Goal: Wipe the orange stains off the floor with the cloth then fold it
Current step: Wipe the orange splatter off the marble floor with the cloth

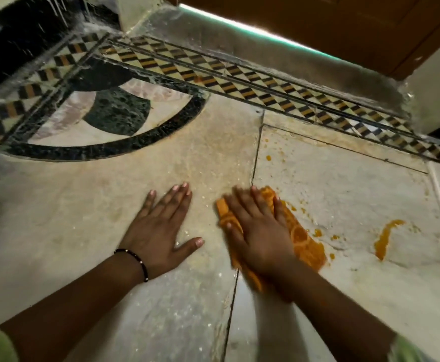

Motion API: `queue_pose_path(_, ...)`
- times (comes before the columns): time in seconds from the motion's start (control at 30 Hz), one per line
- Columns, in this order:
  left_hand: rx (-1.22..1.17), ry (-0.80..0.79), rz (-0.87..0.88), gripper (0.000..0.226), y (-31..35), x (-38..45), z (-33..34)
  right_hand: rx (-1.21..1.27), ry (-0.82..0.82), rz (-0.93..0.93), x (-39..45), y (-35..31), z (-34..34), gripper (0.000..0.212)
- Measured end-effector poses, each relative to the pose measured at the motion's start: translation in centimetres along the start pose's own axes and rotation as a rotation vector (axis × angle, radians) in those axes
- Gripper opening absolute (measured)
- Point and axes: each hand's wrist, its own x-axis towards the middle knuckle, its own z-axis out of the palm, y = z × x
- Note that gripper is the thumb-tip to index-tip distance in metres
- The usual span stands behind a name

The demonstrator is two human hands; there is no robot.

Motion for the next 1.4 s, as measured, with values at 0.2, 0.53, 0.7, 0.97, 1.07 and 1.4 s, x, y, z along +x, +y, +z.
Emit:
queue_pose_path(0.2,-0.003,-0.037,-0.006,0.093,0.0,0.1,-0.1,0.020,0.023,0.046,4.8,0.8,-0.7,0.058)
queue_pose_path(0.53,-0.016,-0.014,-0.018,0.093,0.2,-0.1,-0.1,0.019,0.048,0.161,-8.8,3.4,1.6,0.056)
queue_pose_path(0.7,-0.006,-0.013,-0.016,0.094,0.0,-0.1,0.0,0.087,0.123,0.262,-1.7,0.6,0.9,0.065)
queue_pose_path(0.97,-0.014,-0.010,-0.022,0.095,0.0,0.0,0.1,1.757,0.279,0.350,-6.2,-0.9,-5.5,0.046)
queue_pose_path(1.07,0.000,-0.008,-0.025,0.096,0.0,-0.1,0.2,1.947,0.226,0.343,-6.7,3.1,-8.4,0.049)
queue_pose_path(1.4,0.002,-0.013,-0.026,0.095,-0.2,0.0,0.3,1.606,0.366,0.804,-6.7,6.4,-8.7,0.039)
